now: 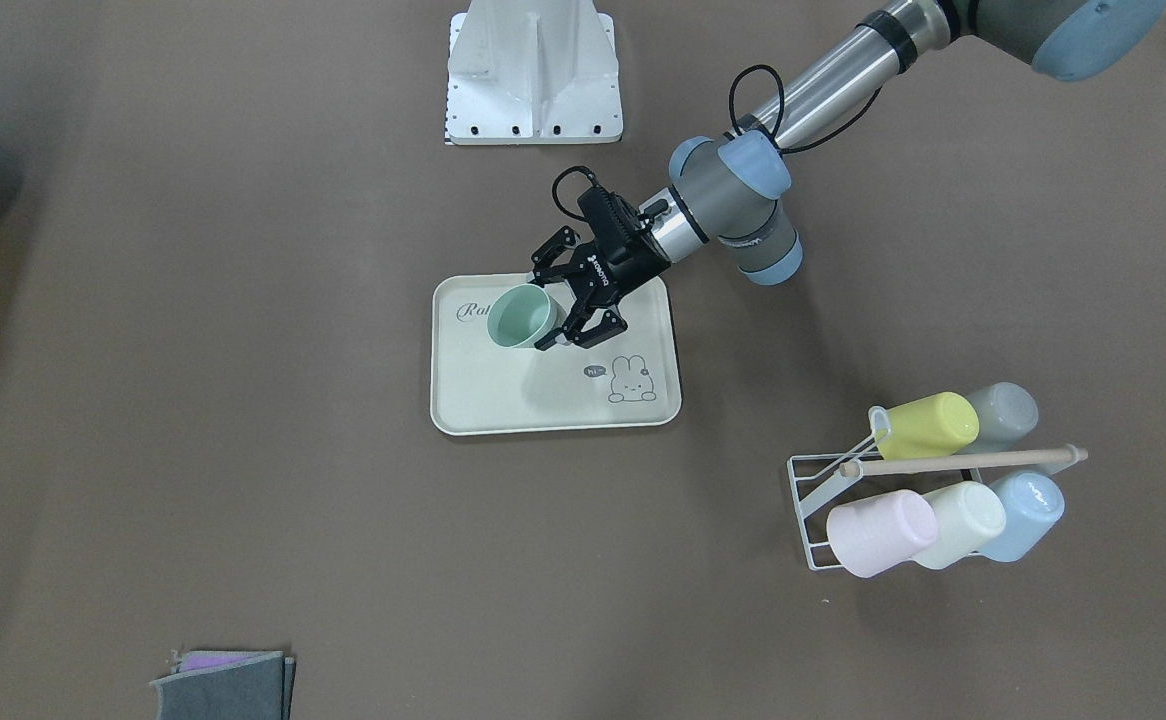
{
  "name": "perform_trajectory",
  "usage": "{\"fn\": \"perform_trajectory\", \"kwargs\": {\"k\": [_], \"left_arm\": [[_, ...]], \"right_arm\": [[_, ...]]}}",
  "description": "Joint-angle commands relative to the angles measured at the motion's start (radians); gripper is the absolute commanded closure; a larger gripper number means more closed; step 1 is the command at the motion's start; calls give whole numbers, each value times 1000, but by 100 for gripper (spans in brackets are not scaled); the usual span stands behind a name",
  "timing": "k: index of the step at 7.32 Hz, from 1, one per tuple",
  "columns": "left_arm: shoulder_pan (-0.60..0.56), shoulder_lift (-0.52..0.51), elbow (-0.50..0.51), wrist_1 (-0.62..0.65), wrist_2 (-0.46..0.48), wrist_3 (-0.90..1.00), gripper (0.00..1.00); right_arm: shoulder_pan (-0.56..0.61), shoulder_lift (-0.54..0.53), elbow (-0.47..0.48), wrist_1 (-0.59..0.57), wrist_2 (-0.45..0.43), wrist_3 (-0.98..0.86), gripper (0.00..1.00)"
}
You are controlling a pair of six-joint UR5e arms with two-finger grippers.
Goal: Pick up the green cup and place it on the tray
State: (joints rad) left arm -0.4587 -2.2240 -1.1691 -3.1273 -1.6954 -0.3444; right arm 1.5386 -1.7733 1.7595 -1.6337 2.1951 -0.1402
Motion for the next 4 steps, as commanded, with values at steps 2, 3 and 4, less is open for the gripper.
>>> {"fn": "perform_trajectory", "kwargs": {"k": [2, 3, 4], "left_arm": [[-2, -6, 8, 3, -27, -28, 78], [-2, -6, 8, 3, -26, -27, 62], [-2, -6, 12, 3, -24, -22, 56]], "right_arm": [[0, 5, 0, 0, 2, 1, 0], [0, 5, 0, 0, 5, 2, 0], [0, 5, 0, 0, 5, 1, 0]]}}
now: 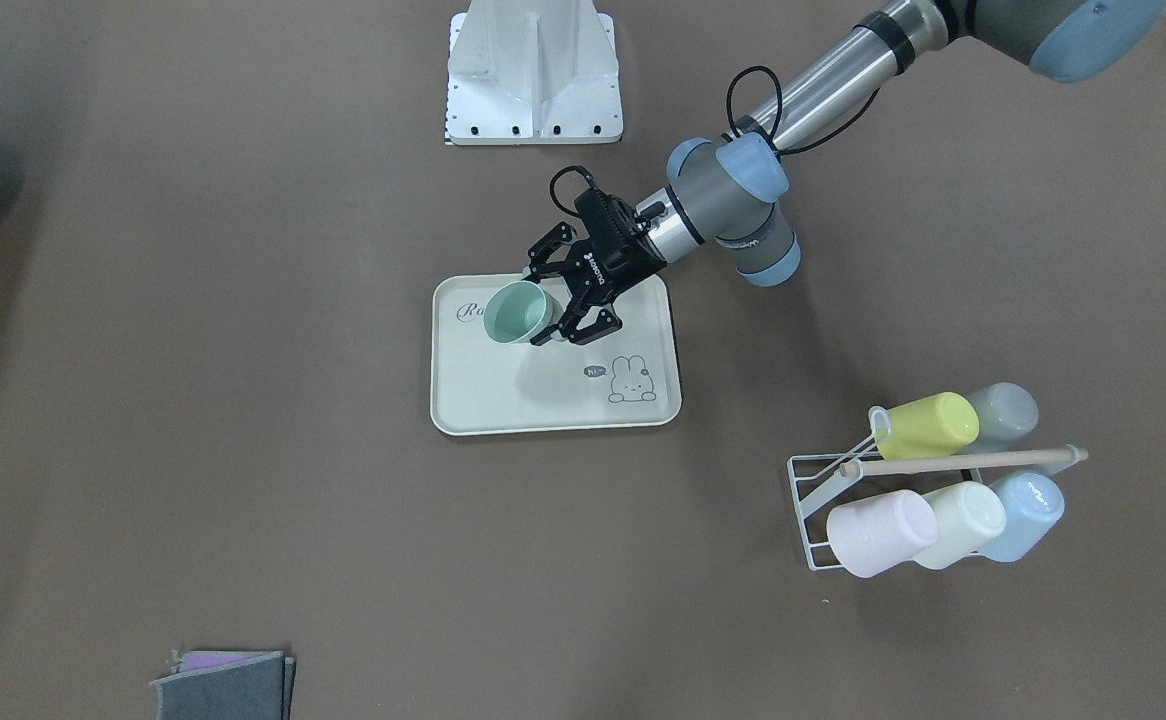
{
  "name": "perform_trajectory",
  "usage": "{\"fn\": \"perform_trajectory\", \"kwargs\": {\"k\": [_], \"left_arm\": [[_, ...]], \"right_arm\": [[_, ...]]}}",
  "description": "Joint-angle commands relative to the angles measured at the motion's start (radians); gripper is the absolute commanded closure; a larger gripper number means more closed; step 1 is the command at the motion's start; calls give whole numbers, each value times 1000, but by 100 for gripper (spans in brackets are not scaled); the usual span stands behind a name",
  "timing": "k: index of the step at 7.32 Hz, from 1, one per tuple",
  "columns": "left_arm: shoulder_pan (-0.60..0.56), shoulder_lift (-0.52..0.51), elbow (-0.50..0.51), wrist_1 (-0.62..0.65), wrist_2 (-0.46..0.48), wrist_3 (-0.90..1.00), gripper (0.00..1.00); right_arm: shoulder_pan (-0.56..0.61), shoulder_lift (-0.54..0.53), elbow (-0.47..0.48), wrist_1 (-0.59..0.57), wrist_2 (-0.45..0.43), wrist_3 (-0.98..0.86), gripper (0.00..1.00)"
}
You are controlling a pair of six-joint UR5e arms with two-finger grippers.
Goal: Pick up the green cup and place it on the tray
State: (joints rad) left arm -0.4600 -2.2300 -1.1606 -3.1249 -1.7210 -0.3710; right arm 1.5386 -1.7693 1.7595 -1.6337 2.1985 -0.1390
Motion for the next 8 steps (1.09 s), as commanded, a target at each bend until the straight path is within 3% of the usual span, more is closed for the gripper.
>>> {"fn": "perform_trajectory", "kwargs": {"k": [1, 8], "left_arm": [[0, 0, 6, 0, 1, 35, 46], [0, 1, 10, 9, 5, 60, 20]], "right_arm": [[0, 1, 0, 0, 1, 1, 0], [0, 2, 2, 0, -2, 1, 0]]}}
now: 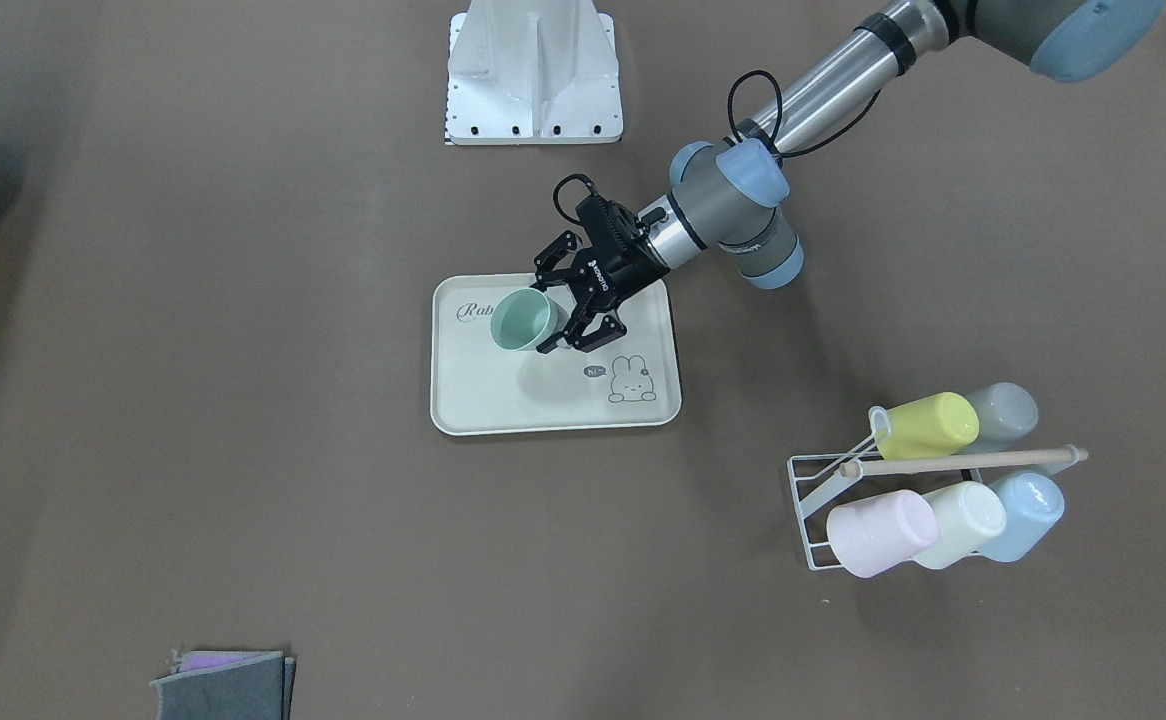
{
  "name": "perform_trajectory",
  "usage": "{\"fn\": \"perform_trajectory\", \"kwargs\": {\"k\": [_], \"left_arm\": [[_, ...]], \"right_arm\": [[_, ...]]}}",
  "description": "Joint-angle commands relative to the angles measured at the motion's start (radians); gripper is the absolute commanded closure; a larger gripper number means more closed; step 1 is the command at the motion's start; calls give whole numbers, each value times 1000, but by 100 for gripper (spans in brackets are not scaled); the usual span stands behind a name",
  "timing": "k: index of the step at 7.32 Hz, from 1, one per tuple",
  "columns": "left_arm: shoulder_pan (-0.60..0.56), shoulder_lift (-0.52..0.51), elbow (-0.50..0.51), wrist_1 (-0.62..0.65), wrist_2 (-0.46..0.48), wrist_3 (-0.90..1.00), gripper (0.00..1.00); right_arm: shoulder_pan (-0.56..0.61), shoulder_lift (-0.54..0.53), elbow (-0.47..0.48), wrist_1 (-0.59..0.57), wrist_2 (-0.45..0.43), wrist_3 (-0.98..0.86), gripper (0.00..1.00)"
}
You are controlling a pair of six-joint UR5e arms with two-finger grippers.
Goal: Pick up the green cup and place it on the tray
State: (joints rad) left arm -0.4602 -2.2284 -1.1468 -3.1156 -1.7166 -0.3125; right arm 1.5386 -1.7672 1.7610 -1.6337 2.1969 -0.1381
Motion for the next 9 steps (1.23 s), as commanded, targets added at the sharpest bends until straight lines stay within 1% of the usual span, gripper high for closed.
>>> {"fn": "perform_trajectory", "kwargs": {"k": [1, 4, 5, 7, 9], "left_arm": [[0, 0, -7, 0, 0, 1, 18], [-2, 1, -11, 0, 2, 1, 12], [-5, 1, -13, 0, 0, 3, 2], [-8, 0, -34, 15, 2, 3, 2], [-15, -3, -126, 135, 3, -16, 2]], "right_arm": [[0, -2, -2, 0, 0, 0, 0], [0, -2, 0, 0, 1, 0, 0], [0, -2, 0, 0, 1, 0, 0], [0, -2, -2, 0, 1, 0, 0], [0, 0, 0, 0, 3, 0, 0]]}}
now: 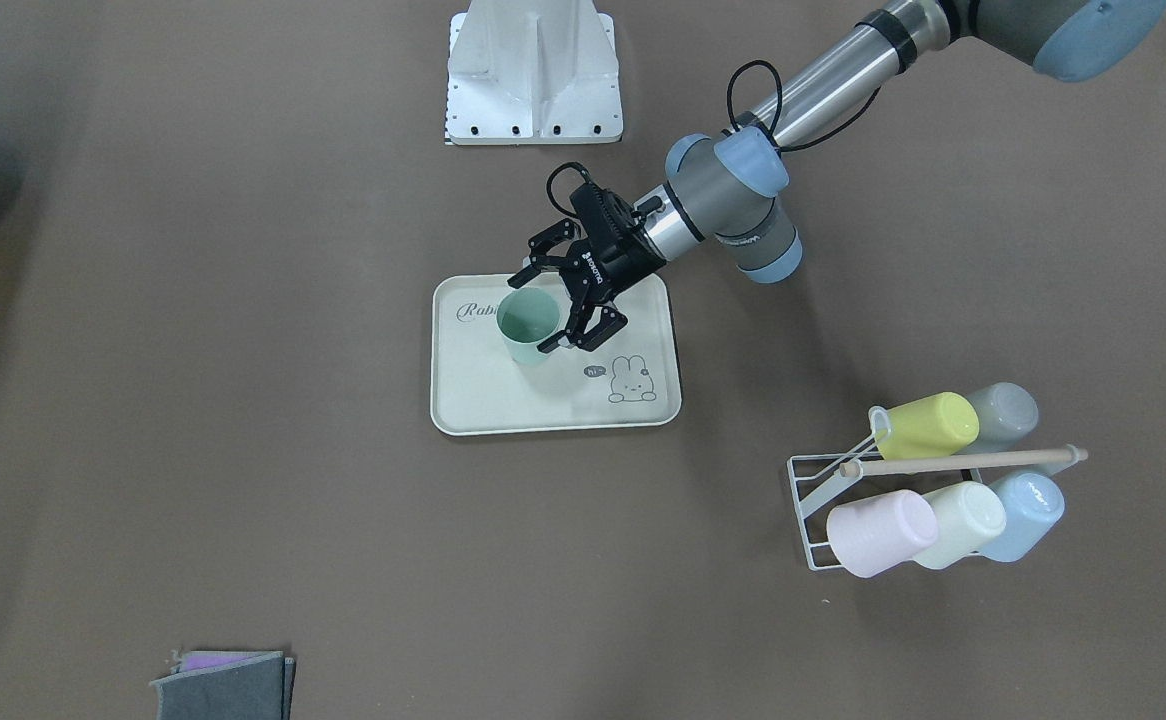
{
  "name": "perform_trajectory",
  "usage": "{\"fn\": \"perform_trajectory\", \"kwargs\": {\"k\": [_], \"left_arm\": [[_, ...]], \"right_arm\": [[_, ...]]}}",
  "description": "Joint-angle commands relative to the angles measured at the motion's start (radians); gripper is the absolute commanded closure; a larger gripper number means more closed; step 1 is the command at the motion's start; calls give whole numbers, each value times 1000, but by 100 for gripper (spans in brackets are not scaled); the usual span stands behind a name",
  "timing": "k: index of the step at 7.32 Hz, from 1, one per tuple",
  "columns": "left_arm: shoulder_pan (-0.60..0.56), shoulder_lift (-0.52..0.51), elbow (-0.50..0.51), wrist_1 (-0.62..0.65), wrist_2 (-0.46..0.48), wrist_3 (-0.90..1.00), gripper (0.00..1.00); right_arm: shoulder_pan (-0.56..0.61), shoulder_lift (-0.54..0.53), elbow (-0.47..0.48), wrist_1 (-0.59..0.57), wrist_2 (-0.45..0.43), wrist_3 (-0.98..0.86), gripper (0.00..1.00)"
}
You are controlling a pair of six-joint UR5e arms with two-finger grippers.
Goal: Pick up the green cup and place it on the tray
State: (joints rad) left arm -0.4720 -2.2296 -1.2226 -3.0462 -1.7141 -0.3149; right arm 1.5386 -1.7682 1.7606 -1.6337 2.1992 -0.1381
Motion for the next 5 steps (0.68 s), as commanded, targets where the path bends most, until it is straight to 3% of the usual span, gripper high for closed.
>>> {"fn": "perform_trajectory", "kwargs": {"k": [1, 3, 5], "left_arm": [[-5, -2, -61, 88, 2, -24, 2], [-77, -101, -81, 258, -1, -29, 2], [-99, -227, -191, 636, 1, -30, 2]], "right_arm": [[0, 1, 0, 0, 2, 0, 0], [0, 1, 2, 0, 4, 0, 0], [0, 1, 2, 0, 5, 2, 0]]}}
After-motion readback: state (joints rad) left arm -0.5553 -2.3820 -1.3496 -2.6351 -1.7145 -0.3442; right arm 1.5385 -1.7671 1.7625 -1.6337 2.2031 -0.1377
